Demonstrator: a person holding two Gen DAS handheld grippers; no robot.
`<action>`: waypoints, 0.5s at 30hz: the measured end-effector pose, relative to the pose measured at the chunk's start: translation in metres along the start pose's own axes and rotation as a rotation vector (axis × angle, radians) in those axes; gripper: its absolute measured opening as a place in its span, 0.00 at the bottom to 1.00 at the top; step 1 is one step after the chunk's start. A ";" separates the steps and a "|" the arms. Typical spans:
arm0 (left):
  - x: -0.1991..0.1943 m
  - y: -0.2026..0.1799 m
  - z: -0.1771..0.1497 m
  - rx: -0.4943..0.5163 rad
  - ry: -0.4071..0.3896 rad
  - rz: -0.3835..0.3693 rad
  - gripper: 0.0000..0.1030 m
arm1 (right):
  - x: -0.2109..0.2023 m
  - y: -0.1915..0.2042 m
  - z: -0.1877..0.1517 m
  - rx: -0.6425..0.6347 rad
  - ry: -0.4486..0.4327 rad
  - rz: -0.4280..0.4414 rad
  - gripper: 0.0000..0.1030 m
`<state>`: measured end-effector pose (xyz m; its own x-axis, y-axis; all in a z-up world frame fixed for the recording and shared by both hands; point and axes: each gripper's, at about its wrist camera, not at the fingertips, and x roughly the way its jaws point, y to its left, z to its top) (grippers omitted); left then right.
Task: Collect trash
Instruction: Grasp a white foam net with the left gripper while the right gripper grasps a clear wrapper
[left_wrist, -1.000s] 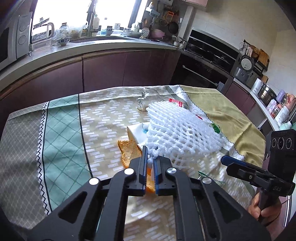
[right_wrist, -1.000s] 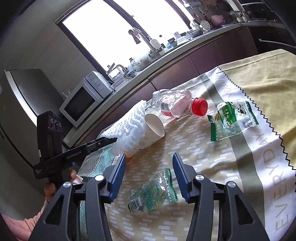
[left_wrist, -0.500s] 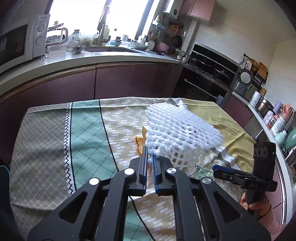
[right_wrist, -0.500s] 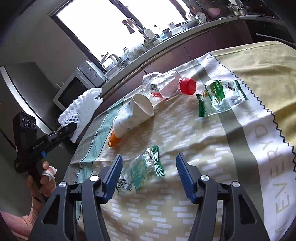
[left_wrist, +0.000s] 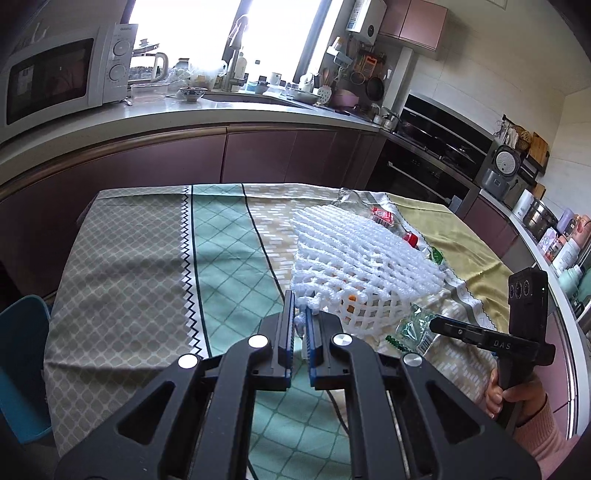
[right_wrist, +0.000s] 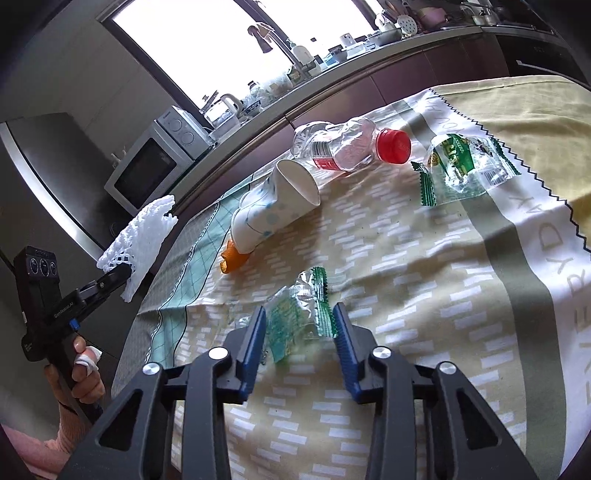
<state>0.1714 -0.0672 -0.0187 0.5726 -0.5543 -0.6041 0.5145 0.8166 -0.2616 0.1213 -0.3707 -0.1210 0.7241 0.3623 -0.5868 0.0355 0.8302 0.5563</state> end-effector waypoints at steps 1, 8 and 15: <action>-0.002 0.001 -0.002 -0.004 0.001 0.000 0.06 | 0.000 0.000 -0.001 0.003 0.002 0.007 0.24; -0.015 0.007 -0.012 -0.006 -0.005 0.018 0.06 | -0.006 0.009 -0.003 -0.006 -0.012 0.039 0.12; -0.032 0.011 -0.018 -0.001 -0.030 0.036 0.06 | -0.011 0.024 0.000 -0.028 -0.034 0.066 0.10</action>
<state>0.1477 -0.0375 -0.0156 0.6094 -0.5292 -0.5905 0.4927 0.8362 -0.2409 0.1141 -0.3552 -0.1012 0.7474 0.4022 -0.5288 -0.0319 0.8167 0.5761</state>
